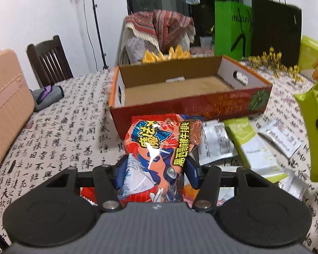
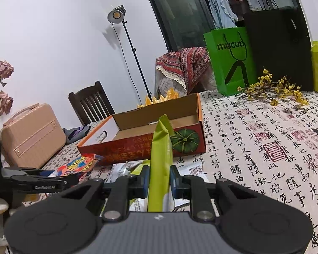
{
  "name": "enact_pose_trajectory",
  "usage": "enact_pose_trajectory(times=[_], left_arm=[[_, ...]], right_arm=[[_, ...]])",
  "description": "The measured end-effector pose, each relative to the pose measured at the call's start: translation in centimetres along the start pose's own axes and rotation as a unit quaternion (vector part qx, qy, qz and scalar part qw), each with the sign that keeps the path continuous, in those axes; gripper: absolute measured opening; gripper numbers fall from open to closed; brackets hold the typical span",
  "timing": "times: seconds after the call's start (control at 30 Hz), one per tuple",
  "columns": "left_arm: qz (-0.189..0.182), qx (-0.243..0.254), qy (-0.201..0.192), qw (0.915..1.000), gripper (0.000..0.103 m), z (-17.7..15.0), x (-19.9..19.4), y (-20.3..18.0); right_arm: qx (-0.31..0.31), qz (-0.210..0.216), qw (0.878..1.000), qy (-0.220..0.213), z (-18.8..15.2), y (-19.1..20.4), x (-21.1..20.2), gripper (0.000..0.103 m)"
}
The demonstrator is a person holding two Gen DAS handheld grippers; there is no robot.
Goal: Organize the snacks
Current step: 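Carry both held packets over the orange box and lower them inside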
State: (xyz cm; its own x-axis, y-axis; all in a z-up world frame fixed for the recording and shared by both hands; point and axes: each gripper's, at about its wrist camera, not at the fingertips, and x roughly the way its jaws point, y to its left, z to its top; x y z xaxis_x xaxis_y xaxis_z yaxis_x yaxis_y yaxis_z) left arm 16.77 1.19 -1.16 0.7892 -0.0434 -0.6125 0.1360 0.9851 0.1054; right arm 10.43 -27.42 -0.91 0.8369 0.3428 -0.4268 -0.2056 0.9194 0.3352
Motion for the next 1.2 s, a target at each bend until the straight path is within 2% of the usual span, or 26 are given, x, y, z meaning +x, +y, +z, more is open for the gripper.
enact_pose_trajectory(times=[0.27, 0.53, 0.63, 0.93, 1.2], left_arm=[[-0.002, -0.020, -0.067, 0.9975, 0.056, 1.0, -3.5, 0.0], [0.005, -0.030, -0.102, 0.9943, 0.056, 3.7, -3.7, -0.7], [0.001, -0.042, -0.108, 0.9933, 0.056, 5.2, -2.9, -0.9], [0.022, -0.066, -0.105, 0.9920, 0.056, 10.7, 1.6, -1.2], [0.043, -0.085, -0.084, 0.9919, 0.056, 13.3, 6.6, -1.3]], right_arm=[[-0.012, 0.007, 1.000, -0.023, 1.2, 1.3, -0.4, 0.019], [-0.024, 0.013, 0.998, -0.056, 4.3, 2.6, 0.7, 0.019], [-0.026, 0.017, 0.997, -0.065, 6.0, 3.0, 1.9, 0.019], [-0.025, 0.019, 0.997, -0.073, 11.5, 3.9, 7.7, 0.019], [-0.005, 0.011, 0.998, -0.063, 14.4, 3.3, 13.8, 0.019]])
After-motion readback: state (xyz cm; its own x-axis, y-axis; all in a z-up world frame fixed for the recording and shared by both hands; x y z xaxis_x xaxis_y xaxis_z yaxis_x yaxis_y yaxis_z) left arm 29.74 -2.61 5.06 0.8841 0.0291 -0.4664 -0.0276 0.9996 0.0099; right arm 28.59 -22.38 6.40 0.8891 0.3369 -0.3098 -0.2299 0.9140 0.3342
